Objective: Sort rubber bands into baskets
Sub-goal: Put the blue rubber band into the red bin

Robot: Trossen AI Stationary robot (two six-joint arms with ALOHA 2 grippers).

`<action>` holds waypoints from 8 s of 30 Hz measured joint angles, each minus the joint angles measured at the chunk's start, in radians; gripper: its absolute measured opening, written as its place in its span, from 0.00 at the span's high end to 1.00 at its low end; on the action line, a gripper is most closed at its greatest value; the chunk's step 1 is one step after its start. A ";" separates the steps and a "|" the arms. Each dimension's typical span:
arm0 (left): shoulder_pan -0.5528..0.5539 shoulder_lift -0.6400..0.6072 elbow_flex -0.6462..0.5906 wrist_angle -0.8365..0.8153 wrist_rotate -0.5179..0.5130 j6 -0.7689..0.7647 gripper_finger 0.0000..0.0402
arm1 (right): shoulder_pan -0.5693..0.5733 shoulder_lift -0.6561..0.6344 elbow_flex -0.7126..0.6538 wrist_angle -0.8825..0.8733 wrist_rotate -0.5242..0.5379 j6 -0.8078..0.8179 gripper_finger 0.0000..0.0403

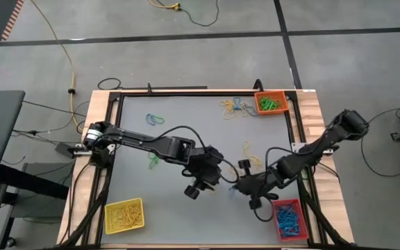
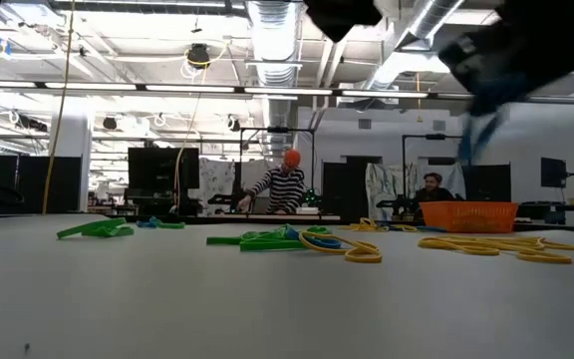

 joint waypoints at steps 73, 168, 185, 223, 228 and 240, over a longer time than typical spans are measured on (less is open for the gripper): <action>0.035 0.001 -0.375 0.394 -0.060 0.015 0.58 | 0.312 0.083 0.083 -0.584 -0.926 0.965 0.96; 0.975 -0.169 -0.576 0.045 -0.156 -0.113 0.58 | 0.099 0.075 0.116 -0.464 0.296 0.403 0.42; 1.046 -0.457 -0.905 0.058 -0.273 -0.233 0.58 | 0.049 0.075 0.116 -0.415 0.294 0.323 0.42; 1.065 -0.363 -0.968 0.184 -0.316 -0.268 0.98 | 0.072 0.075 0.116 -0.381 0.290 0.327 0.42; 1.062 -0.408 -0.974 0.121 -0.318 -0.254 1.00 | 0.072 0.075 0.116 -0.381 0.290 0.327 0.42; 0.987 -0.729 -0.973 0.038 -0.281 -0.251 1.00 | 0.039 0.075 0.116 -0.291 0.292 0.244 0.42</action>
